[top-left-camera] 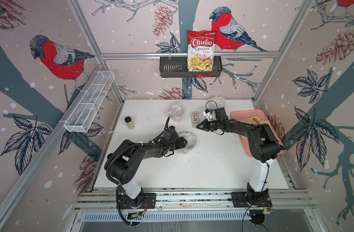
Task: Wrap bowls in bubble wrap
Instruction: Tear off the tape using the Tape Cutter, then stick the tape on the bubble wrap.
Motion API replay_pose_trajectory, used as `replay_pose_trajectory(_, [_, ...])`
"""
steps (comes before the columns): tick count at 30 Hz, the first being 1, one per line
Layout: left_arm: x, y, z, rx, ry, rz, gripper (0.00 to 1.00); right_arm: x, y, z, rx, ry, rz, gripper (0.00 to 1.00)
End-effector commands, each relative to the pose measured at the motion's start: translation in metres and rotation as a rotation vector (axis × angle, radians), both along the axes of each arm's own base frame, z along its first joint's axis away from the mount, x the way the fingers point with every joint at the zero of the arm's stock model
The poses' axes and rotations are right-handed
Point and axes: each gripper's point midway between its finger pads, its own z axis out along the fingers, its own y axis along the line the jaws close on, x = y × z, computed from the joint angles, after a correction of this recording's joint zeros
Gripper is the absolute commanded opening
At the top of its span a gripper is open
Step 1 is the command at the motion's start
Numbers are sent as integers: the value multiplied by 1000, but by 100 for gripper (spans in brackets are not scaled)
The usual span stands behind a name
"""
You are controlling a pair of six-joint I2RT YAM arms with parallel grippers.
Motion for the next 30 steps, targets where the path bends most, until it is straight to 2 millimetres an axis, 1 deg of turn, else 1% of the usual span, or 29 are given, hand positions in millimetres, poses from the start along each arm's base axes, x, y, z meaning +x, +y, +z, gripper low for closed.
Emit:
replay_pose_trajectory(1, [1, 4, -5, 27, 12, 13, 70, -11, 5, 0, 36, 12, 38, 6])
replay_pose_trajectory(6, [1, 4, -5, 27, 12, 11, 70, -17, 4, -19, 32, 48, 42, 6])
replay_pose_trajectory(10, [0, 6, -6, 35, 11, 15, 70, -19, -1, -39, 9, 86, 30, 6])
replay_pose_trajectory(17, [0, 6, -7, 35, 14, 17, 70, -12, -16, -69, -45, 136, -31, 3])
replay_pose_trajectory(25, [0, 6, -7, 36, 13, 14, 70, -8, -40, -84, -97, 170, -95, 3])
replay_pose_trajectory(27, [1, 6, -6, 36, 9, 16, 70, -7, -43, -83, -94, 171, -101, 3])
replay_pose_trajectory(30, [1, 6, -6, 41, 9, 13, 70, -10, -42, -73, -69, 159, -86, 2])
